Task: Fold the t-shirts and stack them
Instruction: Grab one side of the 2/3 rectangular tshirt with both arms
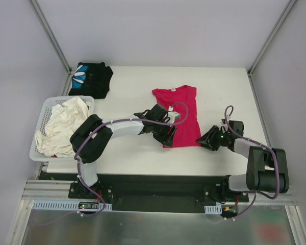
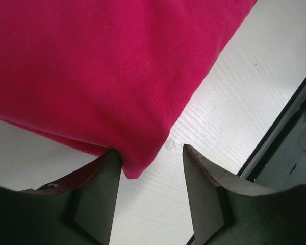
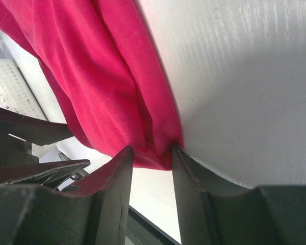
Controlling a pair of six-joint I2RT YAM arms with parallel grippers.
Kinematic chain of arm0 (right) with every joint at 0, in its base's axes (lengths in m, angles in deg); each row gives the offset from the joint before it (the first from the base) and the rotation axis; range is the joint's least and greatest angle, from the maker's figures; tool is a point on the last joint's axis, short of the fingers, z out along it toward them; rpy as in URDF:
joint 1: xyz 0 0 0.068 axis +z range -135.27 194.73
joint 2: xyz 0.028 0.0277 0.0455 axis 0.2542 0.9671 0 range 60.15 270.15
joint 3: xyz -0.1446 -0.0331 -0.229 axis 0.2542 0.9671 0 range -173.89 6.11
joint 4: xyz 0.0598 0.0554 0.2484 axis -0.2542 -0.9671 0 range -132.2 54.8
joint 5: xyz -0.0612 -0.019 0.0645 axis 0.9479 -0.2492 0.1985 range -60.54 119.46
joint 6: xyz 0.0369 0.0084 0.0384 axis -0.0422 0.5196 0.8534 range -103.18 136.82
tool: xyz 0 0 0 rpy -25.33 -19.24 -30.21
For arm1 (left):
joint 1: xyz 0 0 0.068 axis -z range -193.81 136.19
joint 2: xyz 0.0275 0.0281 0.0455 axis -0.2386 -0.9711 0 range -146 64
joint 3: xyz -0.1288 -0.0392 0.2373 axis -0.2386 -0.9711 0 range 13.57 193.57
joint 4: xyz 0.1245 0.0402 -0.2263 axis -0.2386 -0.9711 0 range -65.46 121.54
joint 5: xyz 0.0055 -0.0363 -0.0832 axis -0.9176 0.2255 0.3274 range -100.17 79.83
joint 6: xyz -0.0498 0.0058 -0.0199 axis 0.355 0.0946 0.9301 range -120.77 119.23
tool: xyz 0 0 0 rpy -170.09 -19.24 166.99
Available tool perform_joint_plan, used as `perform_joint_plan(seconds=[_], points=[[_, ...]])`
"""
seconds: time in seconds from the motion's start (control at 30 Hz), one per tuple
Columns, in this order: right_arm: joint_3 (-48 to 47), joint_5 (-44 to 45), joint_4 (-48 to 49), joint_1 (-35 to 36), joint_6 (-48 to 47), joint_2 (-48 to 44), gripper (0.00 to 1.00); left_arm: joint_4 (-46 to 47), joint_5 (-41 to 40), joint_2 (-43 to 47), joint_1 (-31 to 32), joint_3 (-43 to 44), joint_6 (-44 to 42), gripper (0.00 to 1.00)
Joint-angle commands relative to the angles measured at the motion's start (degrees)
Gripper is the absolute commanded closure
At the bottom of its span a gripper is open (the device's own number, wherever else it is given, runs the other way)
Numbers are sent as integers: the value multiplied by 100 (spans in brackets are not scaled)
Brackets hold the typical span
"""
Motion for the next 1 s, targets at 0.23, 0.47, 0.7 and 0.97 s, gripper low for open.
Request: perform_joint_plan(seconds=[0.23,0.47,0.7,0.97], points=[[-142,-23,-6,-21,4,108,87,-24,160,-113,39,83,66,72],[-159,-23,12,-12,21,144,99,-24,125,-104,30,12,49,86],[-212,-23,-15,-21,74,73,99,-24,142,-130,39,56,58,100],[-308,-76,-15,-12,100,74,99,-24,63,-113,30,-5,58,100]])
